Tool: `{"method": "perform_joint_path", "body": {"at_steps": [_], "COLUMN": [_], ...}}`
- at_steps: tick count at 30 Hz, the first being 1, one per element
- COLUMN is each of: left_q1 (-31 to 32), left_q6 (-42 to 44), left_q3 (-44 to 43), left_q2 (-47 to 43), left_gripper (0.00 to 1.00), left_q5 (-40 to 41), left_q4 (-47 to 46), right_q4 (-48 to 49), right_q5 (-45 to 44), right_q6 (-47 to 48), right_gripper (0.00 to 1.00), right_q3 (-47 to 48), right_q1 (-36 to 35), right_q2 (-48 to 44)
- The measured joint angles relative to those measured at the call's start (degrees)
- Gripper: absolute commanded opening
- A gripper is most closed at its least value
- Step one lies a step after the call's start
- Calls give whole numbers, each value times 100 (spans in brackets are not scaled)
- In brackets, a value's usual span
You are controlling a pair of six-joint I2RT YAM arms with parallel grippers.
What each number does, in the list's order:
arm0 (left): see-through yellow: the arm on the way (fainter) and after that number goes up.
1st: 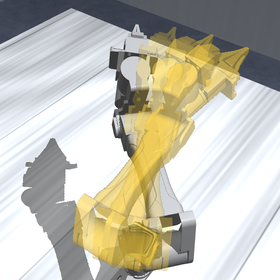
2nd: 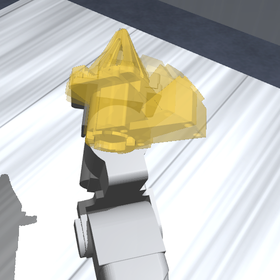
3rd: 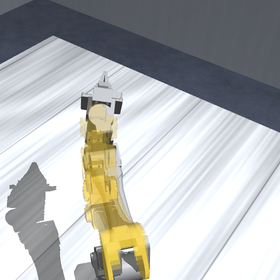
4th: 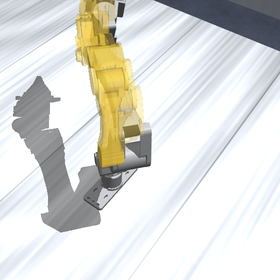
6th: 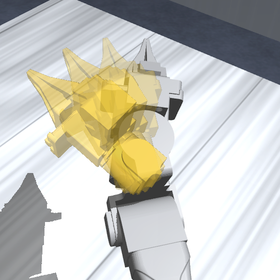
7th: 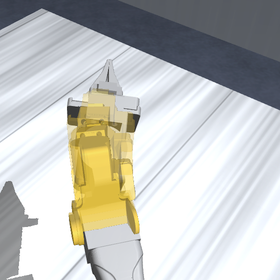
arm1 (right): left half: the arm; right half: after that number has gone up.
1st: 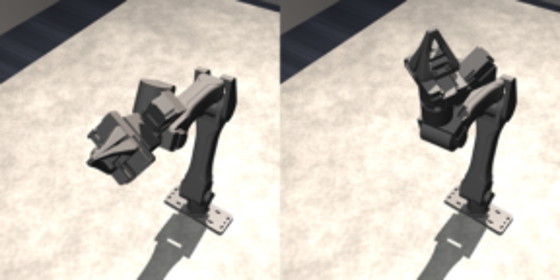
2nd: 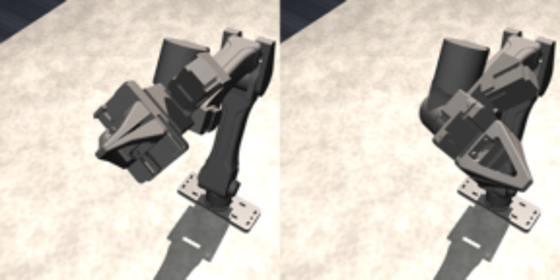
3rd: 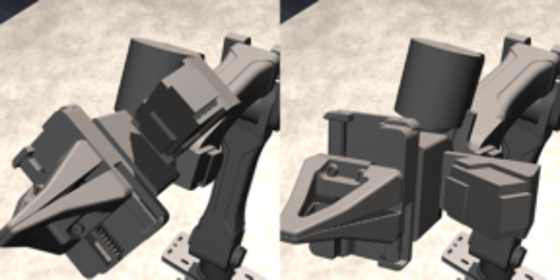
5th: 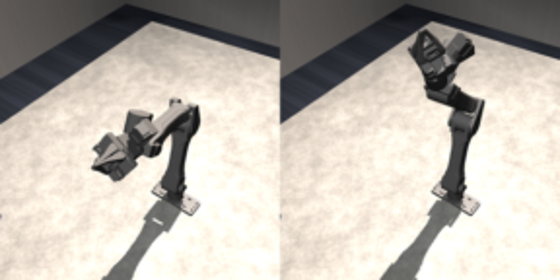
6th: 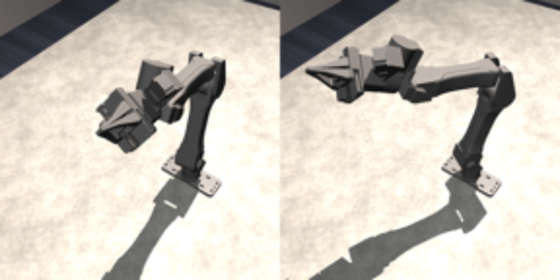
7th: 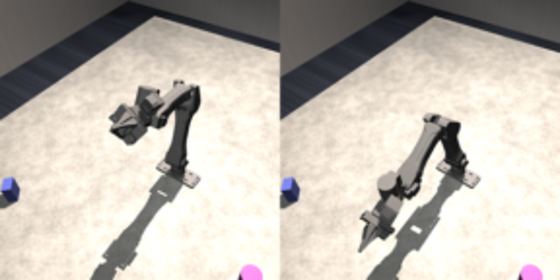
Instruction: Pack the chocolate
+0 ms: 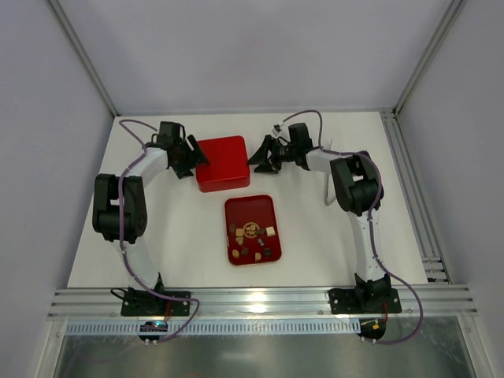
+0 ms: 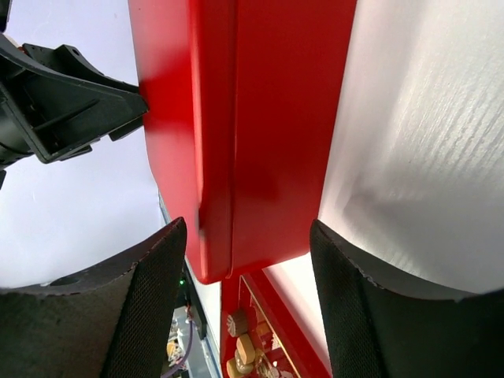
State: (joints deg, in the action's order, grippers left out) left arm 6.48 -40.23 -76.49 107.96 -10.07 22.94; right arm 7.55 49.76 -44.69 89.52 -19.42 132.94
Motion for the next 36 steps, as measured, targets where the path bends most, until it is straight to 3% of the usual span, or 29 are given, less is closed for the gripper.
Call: {"method": "perform_joint_path", "body": {"at_steps": [11,30,36], "left_q1": [11,-13,-31], "left_q6": [-90,-341,-437], "left_q3": [87,404,498], "left_q2": [-2,-15,-42], "left_gripper": [67,60,59], "left_q5": [0,-50,-46], "left_q4": [-146,-804,-955], "right_q4": [-271,-2017,-2415], "right_q5": [-221,-1121,-1401], "right_q6": [273,1255,1449], "right_gripper": [68,68,59], "right_q3": [-31,831,1080], "right_q1": [-48,-522,-623], "right_q2": [-352,-280,-195]}}
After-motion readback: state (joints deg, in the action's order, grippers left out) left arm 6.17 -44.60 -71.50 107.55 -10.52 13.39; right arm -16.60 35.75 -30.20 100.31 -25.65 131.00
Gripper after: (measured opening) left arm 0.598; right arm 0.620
